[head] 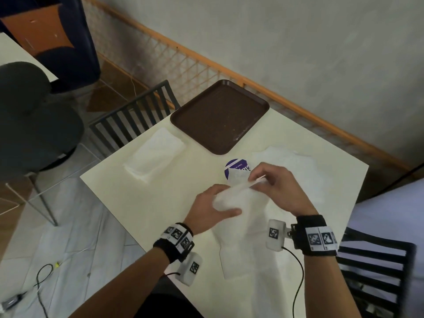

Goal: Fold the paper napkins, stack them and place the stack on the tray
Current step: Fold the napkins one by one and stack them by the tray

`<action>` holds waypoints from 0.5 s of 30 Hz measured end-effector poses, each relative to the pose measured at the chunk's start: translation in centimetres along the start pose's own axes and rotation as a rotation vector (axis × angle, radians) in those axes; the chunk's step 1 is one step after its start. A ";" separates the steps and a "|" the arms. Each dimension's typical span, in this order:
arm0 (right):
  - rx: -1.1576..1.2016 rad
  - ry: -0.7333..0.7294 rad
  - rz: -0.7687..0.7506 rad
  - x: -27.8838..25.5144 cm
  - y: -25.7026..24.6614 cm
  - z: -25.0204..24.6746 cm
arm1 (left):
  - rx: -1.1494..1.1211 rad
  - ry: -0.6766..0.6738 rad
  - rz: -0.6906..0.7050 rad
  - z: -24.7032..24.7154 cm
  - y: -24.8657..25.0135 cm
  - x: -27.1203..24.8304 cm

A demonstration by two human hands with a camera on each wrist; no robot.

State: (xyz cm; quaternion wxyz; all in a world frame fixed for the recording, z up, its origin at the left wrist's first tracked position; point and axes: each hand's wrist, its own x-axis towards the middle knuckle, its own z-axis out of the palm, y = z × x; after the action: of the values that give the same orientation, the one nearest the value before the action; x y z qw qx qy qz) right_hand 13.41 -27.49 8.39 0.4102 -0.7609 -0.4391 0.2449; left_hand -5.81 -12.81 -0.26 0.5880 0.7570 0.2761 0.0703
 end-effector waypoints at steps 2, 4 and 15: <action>0.112 0.109 -0.017 -0.1 -1.1 -0.7 | -0.201 0.019 0.003 -1.2 1.5 0.0; 0.257 0.172 0.060 -0.2 -1.5 -1.1 | -0.304 0.074 -0.004 -2.3 2.8 -0.1; 0.494 0.170 0.300 -1.0 0.1 2.4 | -0.372 0.257 -0.013 -6.3 3.5 0.3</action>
State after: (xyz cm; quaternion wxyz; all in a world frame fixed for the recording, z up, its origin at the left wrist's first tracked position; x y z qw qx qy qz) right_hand 11.18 -27.43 7.02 0.5773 -0.7123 -0.2130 0.3377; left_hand -7.14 -7.84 4.84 0.6781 0.6185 0.3356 0.2121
